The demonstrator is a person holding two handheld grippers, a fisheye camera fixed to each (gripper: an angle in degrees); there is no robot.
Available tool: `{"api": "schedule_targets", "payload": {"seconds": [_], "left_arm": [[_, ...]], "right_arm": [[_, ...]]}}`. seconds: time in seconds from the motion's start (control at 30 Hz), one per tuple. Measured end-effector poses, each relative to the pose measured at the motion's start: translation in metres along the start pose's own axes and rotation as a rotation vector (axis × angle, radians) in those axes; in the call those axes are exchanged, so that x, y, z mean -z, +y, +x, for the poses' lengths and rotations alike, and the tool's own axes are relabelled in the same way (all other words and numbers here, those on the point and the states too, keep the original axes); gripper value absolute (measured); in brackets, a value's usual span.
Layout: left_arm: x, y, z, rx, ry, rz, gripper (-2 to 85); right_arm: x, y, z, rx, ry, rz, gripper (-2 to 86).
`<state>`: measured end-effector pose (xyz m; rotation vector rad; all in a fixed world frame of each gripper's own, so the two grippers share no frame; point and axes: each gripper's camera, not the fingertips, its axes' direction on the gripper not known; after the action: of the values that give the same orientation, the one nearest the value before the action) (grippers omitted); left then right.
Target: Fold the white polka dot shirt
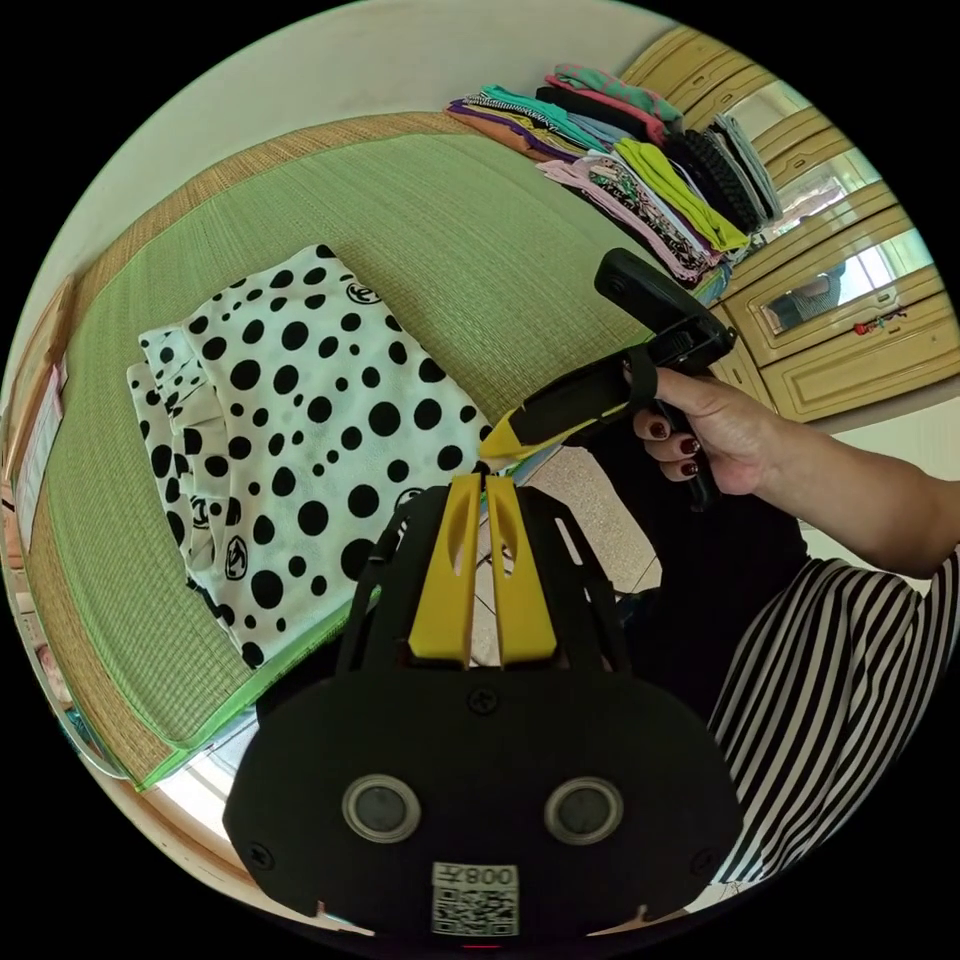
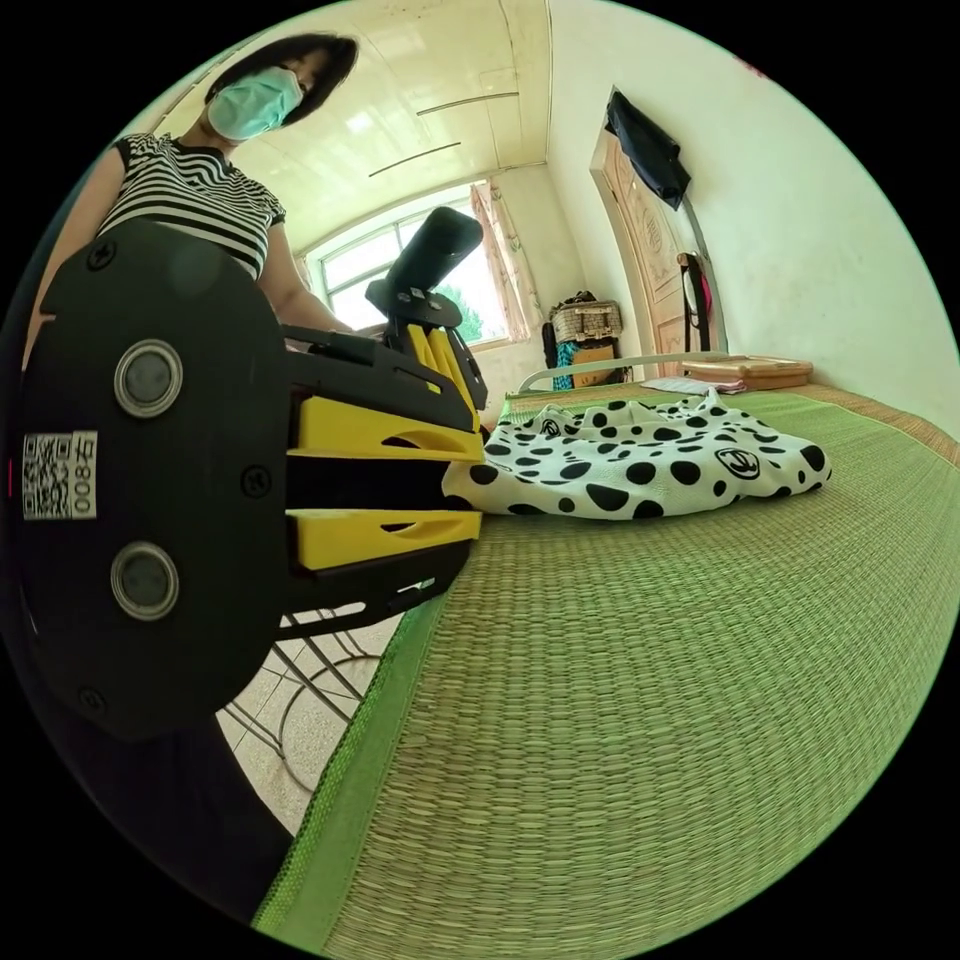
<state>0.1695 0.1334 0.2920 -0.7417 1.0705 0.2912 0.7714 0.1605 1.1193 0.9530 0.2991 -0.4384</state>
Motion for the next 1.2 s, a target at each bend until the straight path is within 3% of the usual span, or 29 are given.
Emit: {"api": "schedule_targets", "payload": {"seconds": [0.3,0.4,0.57,0.67,1.03,1.2], "left_arm": [[0.036,0.074,-0.097,0.229,0.151,0.097,0.8],[0.051,0.124,-0.149,0.428,0.315,0.220,1.8],[0.036,0.213,-0.231,0.791,0.813,0.495,7.1],[0.020,0.237,-0.252,0.910,0.967,0.556,10.2],[0.013,0.240,-0.308,1.039,0.997,0.491,13.5],[0.004,0.245,-0.324,1.142,1.047,0.590,13.4]], "right_arm": [[0.009,0.006,-0.005,0.017,-0.041,0.004,2.3],[0.014,0.009,-0.017,0.040,-0.084,0.006,2.0],[0.021,0.005,-0.047,0.095,-0.135,0.006,1.8],[0.023,0.003,-0.063,0.119,-0.145,-0.002,1.7],[0.038,0.004,-0.104,0.183,-0.136,-0.008,1.6],[0.049,0.013,-0.115,0.200,-0.131,-0.004,1.7]]}}
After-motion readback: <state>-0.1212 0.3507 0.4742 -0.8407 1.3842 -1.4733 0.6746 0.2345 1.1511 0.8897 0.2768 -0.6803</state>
